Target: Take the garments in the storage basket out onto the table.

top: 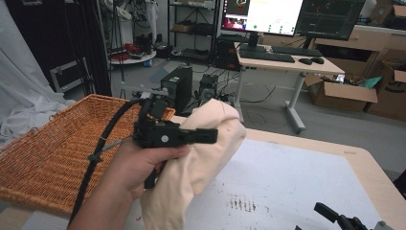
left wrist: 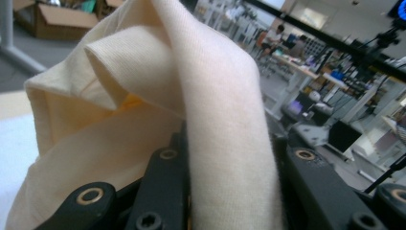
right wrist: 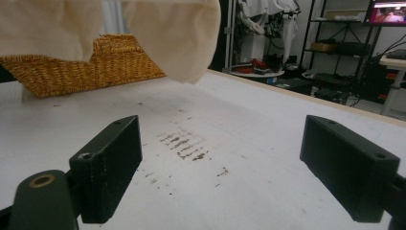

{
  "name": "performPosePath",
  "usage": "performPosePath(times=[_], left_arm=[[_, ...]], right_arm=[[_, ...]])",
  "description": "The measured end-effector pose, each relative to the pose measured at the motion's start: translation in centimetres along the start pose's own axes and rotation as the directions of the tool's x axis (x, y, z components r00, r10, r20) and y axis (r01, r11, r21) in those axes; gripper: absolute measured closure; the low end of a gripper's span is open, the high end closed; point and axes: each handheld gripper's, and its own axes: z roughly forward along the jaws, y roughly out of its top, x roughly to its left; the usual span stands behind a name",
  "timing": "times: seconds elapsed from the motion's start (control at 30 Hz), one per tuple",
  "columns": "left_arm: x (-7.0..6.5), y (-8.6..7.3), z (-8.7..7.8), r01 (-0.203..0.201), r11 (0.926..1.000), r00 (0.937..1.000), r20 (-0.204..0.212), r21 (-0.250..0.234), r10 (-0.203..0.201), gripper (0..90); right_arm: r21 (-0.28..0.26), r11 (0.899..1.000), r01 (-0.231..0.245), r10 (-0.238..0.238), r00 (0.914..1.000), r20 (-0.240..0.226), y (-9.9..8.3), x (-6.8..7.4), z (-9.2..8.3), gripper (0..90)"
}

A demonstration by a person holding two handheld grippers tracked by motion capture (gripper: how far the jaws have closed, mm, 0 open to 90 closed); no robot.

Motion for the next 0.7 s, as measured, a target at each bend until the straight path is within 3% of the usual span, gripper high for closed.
performPosePath(times=[0.07, 0.13, 0.17, 0.2, 0.43, 0.47, 0.53, 0.57, 0.67, 0.7], left_arm=[[0.6, -1.2, 1.6, 0.005, 0.999, 0.9993, -0.037, 0.045, -0.004, 71.3], [0.8, -1.7, 2.2, 0.013, 0.9982, 0.9988, -0.047, 0.059, -0.01, 71.3], [1.2, -2.7, 3.2, 0.02, 0.9964, 0.9983, -0.055, 0.082, -0.016, 71.3], [1.2, -2.7, 3.2, 0.02, 0.9964, 0.9983, -0.055, 0.082, -0.016, 71.2], [2.4, -6.6, 7.0, 0.071, 0.9868, 0.9964, -0.057, 0.145, -0.063, 71.2], [2.5, -7.3, 7.7, 0.079, 0.9837, 0.9956, -0.063, 0.161, -0.069, 71.2], [3.0, -9.4, 9.8, 0.103, 0.9705, 0.9917, -0.097, 0.218, -0.084, 71.1], [3.0, -9.4, 9.8, 0.103, 0.9705, 0.9917, -0.097, 0.218, -0.084, 71.1], [3.3, -11.8, 11.9, 0.13, 0.9492, 0.9848, -0.149, 0.287, -0.089, 71.0], [3.1, -12.1, 12.4, 0.134, 0.936, 0.9805, -0.181, 0.325, -0.078, 70.9]], right_arm=[[-0.001, 1.0, -0.001, 0.001, 1.0, 0.0, 0.0, 0.0, 0.0, 14.2], [-0.002, 1.0, -0.001, 0.001, 1.0, 0.0, 0.0, 0.0, 0.0, 14.2], [-0.001, 1.0, -0.001, 0.001, 1.0, 0.0, 0.0, 0.0, 0.0, 14.2], [-0.001, 1.0, -0.001, 0.001, 1.0, 0.0, 0.0, 0.0, 0.0, 14.2], [0.0, 1.0, -0.002, 0.002, 1.0, -0.003, 0.0, 0.0, 0.0, 14.2], [0.0, 1.0, -0.003, 0.003, 1.0, -0.003, 0.0, 0.0, 0.0, 14.2], [-0.002, 1.0, -0.003, 0.002, 1.0, -0.002, 0.0, 0.0, 0.0, 14.2], [-0.002, 1.0, -0.003, 0.002, 1.0, -0.002, 0.0, 0.0, 0.0, 14.2], [-0.001, 1.0, -0.002, 0.002, 1.0, -0.002, 0.0, 0.0, 0.0, 14.2], [-0.002, 1.0, -0.002, 0.002, 1.0, -0.001, 0.0, 0.0, 0.0, 14.2]])
